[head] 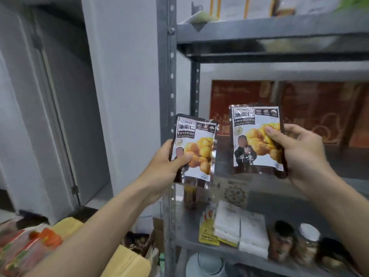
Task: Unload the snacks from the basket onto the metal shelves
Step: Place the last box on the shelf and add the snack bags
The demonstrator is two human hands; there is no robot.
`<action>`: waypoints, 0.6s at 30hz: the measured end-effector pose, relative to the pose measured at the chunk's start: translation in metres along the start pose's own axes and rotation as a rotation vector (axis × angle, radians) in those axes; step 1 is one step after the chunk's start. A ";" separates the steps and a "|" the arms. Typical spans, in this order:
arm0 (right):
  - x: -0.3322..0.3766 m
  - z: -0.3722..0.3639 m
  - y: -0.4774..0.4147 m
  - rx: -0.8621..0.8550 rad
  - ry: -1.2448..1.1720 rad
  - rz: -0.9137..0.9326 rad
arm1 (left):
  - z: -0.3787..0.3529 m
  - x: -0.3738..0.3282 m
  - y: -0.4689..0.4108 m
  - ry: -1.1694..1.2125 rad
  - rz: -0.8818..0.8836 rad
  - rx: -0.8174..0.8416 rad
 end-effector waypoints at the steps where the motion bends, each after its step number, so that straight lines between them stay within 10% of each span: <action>1: 0.003 0.014 -0.011 -0.013 -0.011 -0.012 | -0.015 0.001 -0.014 -0.002 -0.003 0.007; 18: -0.032 0.078 -0.149 0.036 -0.019 -0.295 | -0.101 0.102 -0.172 -0.447 0.182 -0.045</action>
Point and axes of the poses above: each hand's wrist, its own y-axis away from the middle knuckle, its own z-axis out of the back of the hand, x = y × z, the point moved 3 cm from there along -y, towards the middle knuckle, and after that the axes turned 15 degrees about -z, right-handed, at the moved point
